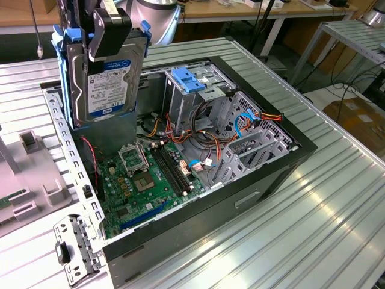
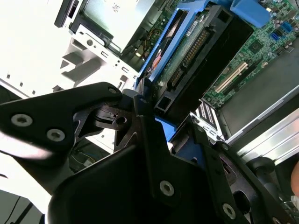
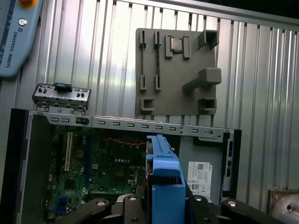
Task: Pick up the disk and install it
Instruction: 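Pick up the disk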
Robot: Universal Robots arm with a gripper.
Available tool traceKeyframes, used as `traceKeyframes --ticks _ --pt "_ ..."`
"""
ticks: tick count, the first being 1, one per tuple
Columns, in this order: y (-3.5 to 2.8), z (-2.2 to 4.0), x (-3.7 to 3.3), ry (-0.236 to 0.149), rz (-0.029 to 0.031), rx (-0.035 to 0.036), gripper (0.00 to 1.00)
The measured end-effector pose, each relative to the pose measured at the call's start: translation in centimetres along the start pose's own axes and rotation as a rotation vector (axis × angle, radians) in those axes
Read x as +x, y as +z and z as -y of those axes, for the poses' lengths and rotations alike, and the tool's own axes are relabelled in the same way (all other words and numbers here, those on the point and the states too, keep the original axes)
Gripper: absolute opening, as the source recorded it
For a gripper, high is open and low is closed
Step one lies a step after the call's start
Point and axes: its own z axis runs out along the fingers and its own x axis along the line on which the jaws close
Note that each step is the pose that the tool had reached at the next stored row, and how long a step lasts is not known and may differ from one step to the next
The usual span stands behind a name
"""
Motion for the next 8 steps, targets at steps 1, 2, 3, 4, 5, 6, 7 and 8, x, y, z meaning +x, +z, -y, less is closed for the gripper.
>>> traceKeyframes --ticks 1,2,3,4,5,6,7,8 --pt "-0.01 0.04 0.11 0.000 0.0001 0.0000 0.37" --pt "-0.02 0.07 0.19 0.000 0.0000 0.0000 0.37" --pt "-0.03 0.09 0.24 0.000 0.0000 0.0000 0.37" --pt "-0.04 0.11 0.30 0.000 0.0000 0.0000 0.37" --pt "-0.05 0.14 0.36 0.000 0.0000 0.0000 0.37" --pt "-0.06 0.17 0.46 0.000 0.0000 0.0000 0.37" --pt "-0.07 0.19 0.52 0.000 0.0000 0.0000 0.37" --pt "-0.08 0.21 0.58 0.000 0.0000 0.0000 0.37"
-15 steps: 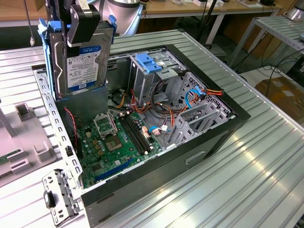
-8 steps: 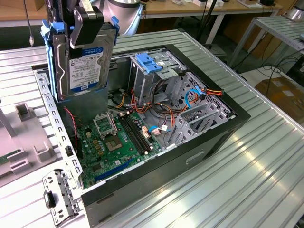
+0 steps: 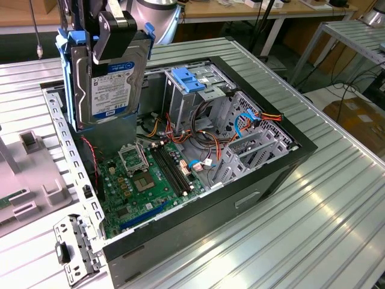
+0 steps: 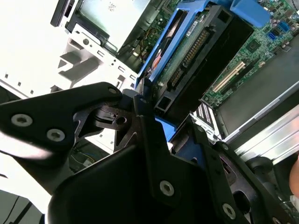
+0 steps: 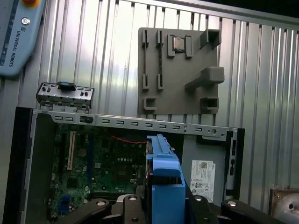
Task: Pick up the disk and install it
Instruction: 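Pick up the disk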
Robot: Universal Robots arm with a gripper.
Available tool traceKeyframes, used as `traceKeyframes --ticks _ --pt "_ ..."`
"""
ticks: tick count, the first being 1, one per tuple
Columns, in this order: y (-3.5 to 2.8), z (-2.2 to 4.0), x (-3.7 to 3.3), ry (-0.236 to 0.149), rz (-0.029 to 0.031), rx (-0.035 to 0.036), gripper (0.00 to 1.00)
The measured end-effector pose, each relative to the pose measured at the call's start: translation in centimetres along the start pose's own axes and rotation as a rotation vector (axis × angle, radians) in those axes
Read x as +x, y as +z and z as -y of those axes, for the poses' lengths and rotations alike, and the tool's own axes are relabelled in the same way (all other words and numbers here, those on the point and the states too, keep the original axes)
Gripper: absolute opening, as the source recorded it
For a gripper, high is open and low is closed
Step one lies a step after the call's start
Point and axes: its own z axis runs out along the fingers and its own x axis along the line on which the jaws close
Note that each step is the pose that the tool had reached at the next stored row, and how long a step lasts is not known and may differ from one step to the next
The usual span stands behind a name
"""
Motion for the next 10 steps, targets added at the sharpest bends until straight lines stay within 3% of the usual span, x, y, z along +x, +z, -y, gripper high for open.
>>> traceKeyframes --ticks 10 --pt "-0.11 0.30 0.83 0.000 0.0000 0.0000 0.37"
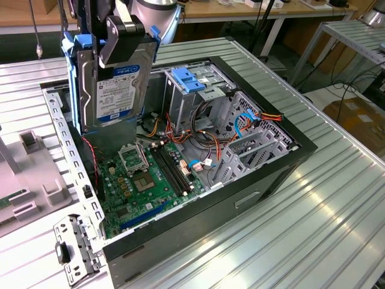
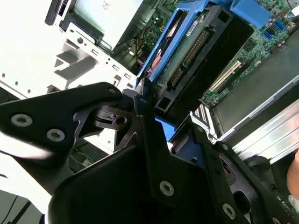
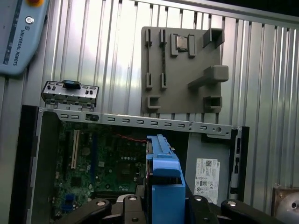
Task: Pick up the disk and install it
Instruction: 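Pick up the disk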
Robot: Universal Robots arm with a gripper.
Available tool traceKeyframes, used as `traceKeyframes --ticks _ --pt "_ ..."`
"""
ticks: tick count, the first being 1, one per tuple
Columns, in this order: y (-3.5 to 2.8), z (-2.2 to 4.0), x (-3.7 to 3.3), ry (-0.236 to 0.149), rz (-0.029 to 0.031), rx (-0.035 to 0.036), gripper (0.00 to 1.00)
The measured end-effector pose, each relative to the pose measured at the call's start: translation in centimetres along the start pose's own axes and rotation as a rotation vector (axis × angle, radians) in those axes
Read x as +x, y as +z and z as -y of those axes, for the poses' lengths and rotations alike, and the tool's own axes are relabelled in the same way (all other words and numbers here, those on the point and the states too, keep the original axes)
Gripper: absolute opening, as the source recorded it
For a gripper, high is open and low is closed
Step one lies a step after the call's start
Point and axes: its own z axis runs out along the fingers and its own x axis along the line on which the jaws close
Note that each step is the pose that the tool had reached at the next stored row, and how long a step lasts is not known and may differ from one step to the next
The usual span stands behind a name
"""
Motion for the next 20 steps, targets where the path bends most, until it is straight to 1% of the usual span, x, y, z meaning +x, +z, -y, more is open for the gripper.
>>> traceKeyframes --ticks 20 --pt "-0.23 0.63 1.65 0.000 -0.0001 -0.0001 0.37"
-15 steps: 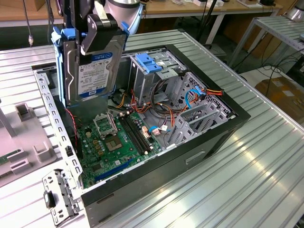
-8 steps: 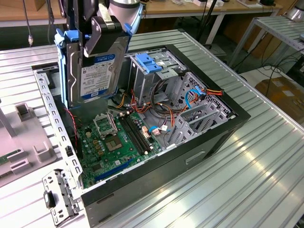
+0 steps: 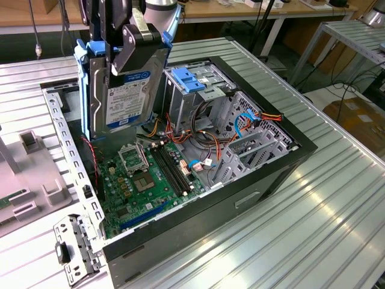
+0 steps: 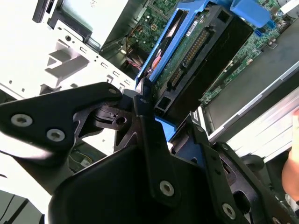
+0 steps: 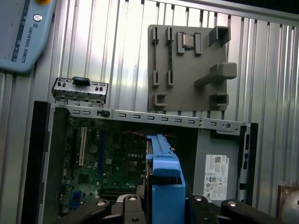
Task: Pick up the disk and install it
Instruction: 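Pick up the disk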
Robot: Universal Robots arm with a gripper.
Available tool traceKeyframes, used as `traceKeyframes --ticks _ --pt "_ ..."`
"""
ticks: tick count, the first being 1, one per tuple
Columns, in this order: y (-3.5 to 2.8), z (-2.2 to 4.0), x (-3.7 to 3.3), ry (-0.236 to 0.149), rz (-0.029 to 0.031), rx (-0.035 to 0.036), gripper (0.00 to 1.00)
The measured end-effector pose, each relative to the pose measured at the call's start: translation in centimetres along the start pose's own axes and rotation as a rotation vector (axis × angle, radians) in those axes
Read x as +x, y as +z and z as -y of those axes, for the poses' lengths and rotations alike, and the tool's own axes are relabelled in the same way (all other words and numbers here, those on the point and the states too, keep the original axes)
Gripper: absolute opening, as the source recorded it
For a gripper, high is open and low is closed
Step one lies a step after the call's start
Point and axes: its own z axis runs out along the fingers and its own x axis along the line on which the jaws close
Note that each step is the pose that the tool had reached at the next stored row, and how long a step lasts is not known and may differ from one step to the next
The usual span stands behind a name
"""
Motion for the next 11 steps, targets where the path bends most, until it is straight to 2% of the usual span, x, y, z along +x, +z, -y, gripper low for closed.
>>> traceKeyframes --ticks 11 --pt "-0.12 0.37 0.87 0.000 0.0000 0.0000 0.37"
